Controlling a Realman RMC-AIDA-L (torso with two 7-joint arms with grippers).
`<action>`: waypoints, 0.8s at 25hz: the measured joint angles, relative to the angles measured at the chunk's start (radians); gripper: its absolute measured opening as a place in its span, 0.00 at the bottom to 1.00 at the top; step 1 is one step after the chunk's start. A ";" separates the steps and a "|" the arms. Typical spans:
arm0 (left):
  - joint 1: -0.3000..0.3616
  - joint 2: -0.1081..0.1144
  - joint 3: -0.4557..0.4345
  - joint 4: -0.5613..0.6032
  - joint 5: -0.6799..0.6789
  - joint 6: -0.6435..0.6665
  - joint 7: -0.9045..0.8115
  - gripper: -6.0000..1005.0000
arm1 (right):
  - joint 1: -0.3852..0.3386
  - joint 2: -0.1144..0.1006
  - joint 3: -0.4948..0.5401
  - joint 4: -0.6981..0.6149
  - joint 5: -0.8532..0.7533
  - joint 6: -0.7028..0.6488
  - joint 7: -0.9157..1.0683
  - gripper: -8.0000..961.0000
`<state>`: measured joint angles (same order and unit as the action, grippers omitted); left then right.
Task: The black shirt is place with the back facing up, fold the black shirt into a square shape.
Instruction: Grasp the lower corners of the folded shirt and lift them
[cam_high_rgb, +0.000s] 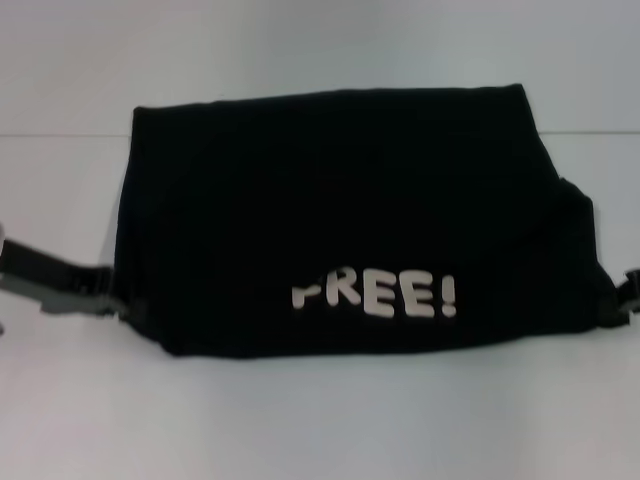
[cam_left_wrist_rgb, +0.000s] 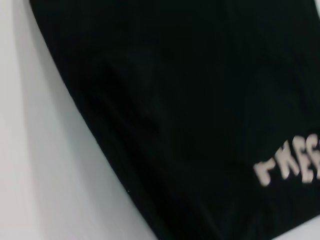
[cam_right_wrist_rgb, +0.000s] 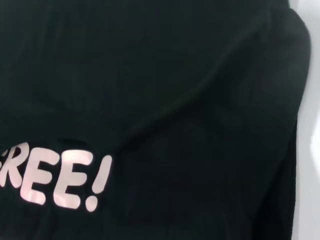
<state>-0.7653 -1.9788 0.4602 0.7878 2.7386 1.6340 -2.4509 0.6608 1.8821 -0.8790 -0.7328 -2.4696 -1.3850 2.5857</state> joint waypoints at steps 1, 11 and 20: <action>0.004 -0.001 0.000 0.003 0.010 0.024 0.011 0.06 | -0.011 -0.002 0.002 -0.011 0.000 -0.026 0.000 0.06; 0.028 -0.008 0.000 0.007 0.088 0.199 0.097 0.07 | -0.064 -0.007 0.029 -0.072 -0.020 -0.244 -0.009 0.07; 0.045 -0.014 0.012 0.001 0.116 0.307 0.152 0.07 | -0.114 0.007 0.069 -0.147 -0.065 -0.406 -0.026 0.07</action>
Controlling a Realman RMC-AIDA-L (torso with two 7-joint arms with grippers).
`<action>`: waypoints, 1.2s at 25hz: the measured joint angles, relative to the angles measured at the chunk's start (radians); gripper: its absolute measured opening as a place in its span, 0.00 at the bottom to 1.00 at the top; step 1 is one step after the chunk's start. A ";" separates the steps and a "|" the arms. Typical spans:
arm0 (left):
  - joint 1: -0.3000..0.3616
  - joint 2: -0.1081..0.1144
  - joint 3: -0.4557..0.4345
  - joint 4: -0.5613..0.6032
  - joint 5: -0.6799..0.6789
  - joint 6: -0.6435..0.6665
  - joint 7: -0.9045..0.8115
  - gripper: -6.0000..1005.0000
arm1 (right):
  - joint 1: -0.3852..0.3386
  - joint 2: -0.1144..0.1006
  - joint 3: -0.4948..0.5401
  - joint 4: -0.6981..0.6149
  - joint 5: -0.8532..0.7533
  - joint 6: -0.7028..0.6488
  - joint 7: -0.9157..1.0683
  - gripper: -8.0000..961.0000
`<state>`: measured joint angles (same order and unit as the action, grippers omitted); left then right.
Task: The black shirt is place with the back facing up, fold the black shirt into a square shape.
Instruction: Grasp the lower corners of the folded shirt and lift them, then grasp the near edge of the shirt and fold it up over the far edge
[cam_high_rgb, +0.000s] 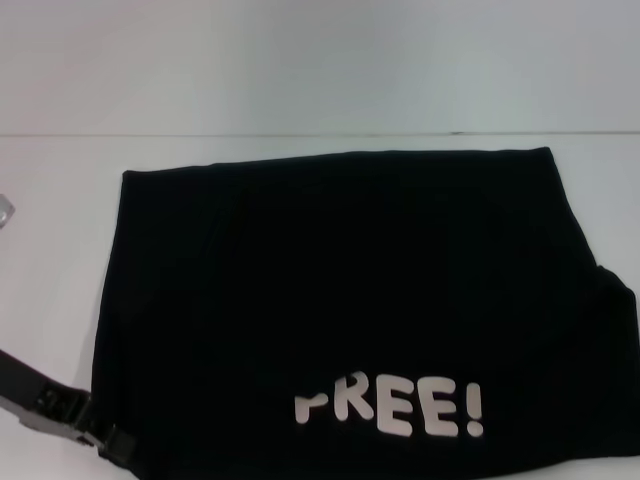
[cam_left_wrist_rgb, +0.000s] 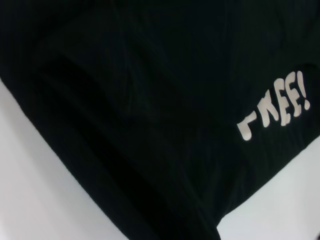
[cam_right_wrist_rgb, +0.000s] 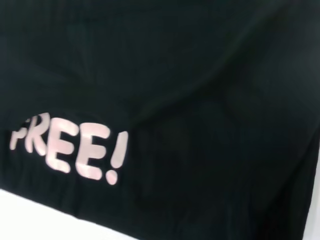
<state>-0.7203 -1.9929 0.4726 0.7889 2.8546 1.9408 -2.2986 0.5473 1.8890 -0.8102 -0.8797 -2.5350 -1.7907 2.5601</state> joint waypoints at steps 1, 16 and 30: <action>0.000 0.000 0.000 0.000 0.000 0.000 0.000 0.07 | -0.008 0.001 0.007 -0.011 0.000 -0.016 0.000 0.07; 0.020 -0.010 0.074 0.003 0.002 0.087 0.046 0.08 | -0.042 0.017 0.041 -0.005 0.001 -0.127 -0.074 0.08; 0.001 0.015 -0.030 0.011 -0.007 0.107 0.086 0.09 | -0.025 0.011 0.216 0.000 0.010 -0.185 -0.177 0.08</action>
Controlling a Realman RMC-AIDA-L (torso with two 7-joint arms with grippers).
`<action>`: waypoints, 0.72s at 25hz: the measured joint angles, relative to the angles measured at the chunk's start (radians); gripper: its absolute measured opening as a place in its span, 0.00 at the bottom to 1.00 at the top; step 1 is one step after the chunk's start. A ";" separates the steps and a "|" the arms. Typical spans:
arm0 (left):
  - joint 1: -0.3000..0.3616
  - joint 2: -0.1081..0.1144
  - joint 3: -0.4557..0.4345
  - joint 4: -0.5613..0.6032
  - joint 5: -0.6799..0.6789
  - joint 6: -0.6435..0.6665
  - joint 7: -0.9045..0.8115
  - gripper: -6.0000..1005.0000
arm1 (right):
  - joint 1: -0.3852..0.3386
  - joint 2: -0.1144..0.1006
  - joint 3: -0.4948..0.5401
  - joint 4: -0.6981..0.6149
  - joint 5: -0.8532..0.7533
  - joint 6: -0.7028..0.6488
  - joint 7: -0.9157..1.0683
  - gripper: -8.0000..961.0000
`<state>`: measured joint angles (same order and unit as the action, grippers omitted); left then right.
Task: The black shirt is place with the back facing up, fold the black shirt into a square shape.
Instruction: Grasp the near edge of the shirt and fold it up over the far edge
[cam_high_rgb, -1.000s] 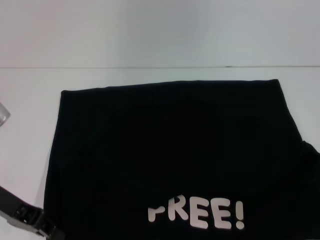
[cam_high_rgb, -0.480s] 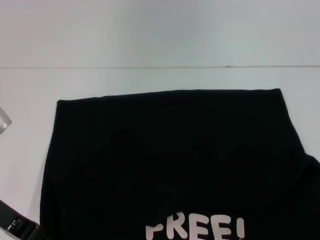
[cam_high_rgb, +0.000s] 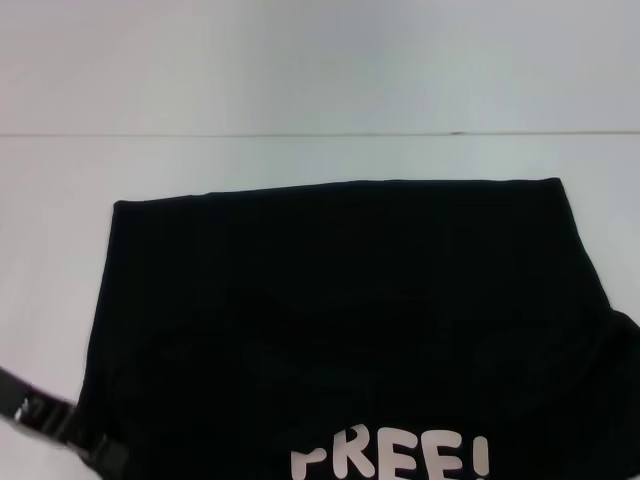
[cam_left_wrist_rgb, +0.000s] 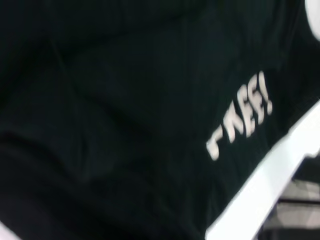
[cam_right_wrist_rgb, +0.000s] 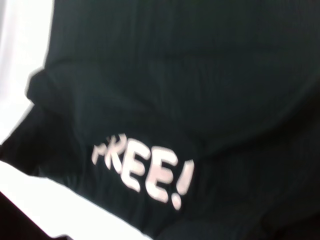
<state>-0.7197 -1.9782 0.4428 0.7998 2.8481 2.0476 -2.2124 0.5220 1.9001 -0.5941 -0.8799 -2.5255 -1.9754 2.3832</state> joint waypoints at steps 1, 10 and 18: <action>-0.005 0.006 -0.029 0.000 -0.001 -0.004 -0.001 0.09 | 0.006 -0.004 0.027 0.004 0.001 0.000 -0.008 0.08; -0.062 0.047 -0.183 -0.013 -0.015 -0.119 -0.071 0.10 | 0.067 -0.033 0.233 0.014 0.004 0.073 -0.025 0.09; -0.089 0.060 -0.188 -0.015 -0.098 -0.218 -0.145 0.10 | 0.096 -0.046 0.259 0.035 0.100 0.191 0.002 0.09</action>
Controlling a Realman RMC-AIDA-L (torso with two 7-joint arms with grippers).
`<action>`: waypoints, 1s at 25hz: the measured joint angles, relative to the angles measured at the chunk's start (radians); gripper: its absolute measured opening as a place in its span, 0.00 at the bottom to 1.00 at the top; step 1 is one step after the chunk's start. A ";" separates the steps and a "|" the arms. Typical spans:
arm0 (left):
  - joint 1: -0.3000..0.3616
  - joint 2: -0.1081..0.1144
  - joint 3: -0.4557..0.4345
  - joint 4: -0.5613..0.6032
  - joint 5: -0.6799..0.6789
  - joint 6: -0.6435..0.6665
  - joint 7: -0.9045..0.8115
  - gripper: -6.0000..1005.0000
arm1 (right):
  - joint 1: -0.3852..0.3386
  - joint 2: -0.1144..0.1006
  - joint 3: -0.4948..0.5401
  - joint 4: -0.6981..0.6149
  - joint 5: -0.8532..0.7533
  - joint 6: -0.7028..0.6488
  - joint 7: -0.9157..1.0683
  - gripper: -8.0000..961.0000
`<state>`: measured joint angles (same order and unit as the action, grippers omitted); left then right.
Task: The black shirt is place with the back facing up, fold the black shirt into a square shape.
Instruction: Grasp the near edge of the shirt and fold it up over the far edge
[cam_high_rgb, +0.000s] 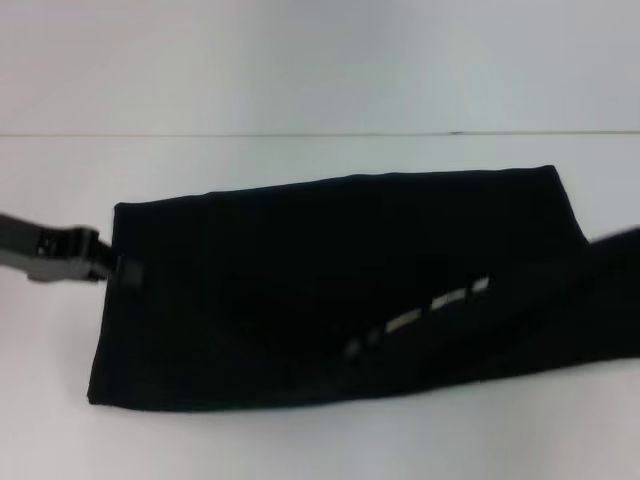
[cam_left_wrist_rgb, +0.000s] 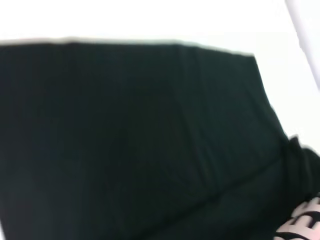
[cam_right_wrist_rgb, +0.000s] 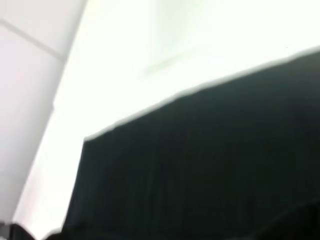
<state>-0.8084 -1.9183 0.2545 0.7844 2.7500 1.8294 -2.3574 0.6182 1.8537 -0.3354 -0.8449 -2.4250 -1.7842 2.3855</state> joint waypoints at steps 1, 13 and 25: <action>-0.004 0.003 0.001 0.000 -0.010 -0.022 -0.016 0.10 | 0.000 -0.004 0.001 -0.001 0.025 0.023 0.010 0.09; -0.037 -0.028 0.172 -0.071 -0.023 -0.448 -0.186 0.11 | 0.053 0.035 -0.060 0.133 0.079 0.503 0.035 0.10; -0.031 -0.063 0.256 -0.068 -0.022 -0.617 -0.234 0.12 | 0.113 0.079 -0.189 0.194 0.079 0.779 0.054 0.10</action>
<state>-0.8392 -1.9812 0.5108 0.7168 2.7278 1.2125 -2.5914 0.7312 1.9323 -0.5247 -0.6508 -2.3461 -1.0053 2.4392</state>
